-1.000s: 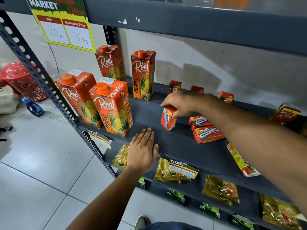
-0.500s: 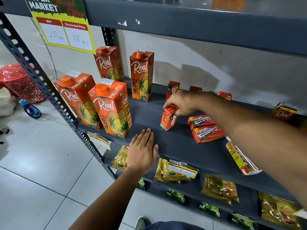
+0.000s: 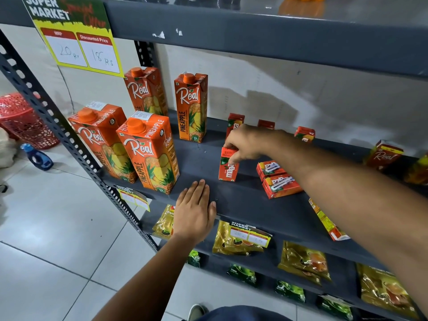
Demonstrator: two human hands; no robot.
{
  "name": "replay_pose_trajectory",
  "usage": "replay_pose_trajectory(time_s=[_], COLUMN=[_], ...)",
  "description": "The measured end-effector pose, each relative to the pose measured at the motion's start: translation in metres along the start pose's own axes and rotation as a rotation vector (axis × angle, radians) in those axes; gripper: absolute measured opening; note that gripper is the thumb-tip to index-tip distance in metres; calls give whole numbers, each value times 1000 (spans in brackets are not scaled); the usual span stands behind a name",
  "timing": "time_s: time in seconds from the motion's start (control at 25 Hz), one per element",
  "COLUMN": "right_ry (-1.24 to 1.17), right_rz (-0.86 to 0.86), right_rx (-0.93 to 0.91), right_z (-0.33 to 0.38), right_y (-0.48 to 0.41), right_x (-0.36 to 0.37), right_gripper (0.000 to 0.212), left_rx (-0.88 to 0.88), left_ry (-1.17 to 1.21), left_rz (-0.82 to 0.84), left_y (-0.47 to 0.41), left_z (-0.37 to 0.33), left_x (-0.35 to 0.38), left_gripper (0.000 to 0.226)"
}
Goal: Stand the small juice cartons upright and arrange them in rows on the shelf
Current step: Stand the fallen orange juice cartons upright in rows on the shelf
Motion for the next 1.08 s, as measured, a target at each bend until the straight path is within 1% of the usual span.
replay_pose_trajectory(time_s=[0.04, 0.12, 0.16, 0.2, 0.24, 0.28, 0.36, 0.44, 0.52, 0.64, 0.76, 0.88, 1.0, 1.08], right_ry=[-29, -183, -264, -310, -303, -272, -232, -250, -214, -114, -73, -39, -100, -164], right_rz=[-5, -54, -93, -117, -112, -75, 23, 25, -13, -23, -49, -23, 4, -49], right_rx=[-7, -7, 3, 17, 47, 97, 218, 252, 213, 173, 184, 206, 212, 164], right_z=[-2, -17, -30, -47, -67, -88, -122, -141, -144, -141, -140, -138, -141, -139], right_y=[1, 6, 10, 15, 21, 28, 46, 64, 73, 74, 69, 67, 71, 74], right_x=[1, -1, -2, -1, 4, 14, 41, 66, 84, 98, 104, 110, 103, 87], right_gripper=[59, 79, 78, 72, 64, 59, 60, 57, 56, 62, 61, 62, 66, 68], left_rx=[0, 0, -4, -13, -26, -42, -66, -64, -38, 21, 15, 7, 8, 6], left_ry=[1, 1, 2, 4, 6, 9, 6, -16, -27, -38, -44, -46, -47, -51], left_rz=[0, -7, -11, -13, -13, -14, -6, 21, 28, 34, 35, 35, 34, 32], left_y=[0, 0, -1, -3, -5, -9, -16, -20, -19, -17, -16, -16, -16, -16], left_z=[0, -2, -3, -4, -6, -8, -13, -16, -16, -14, -14, -16, -16, -16], left_x=[-1, -3, -4, -6, -7, -8, -8, -5, -4, -4, -5, -6, -6, -5], left_gripper=[53, 53, 54, 54, 55, 56, 60, 65, 64, 59, 58, 57, 57, 57])
Point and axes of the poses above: each hand's wrist, its own y-axis away from the middle knuckle, its own x-axis out of the palm, z = x × y, the point moved 4 cm from there along -y, towards the middle knuckle, and after that the axes turned 10 degrees about x, right-handed, at the moved point
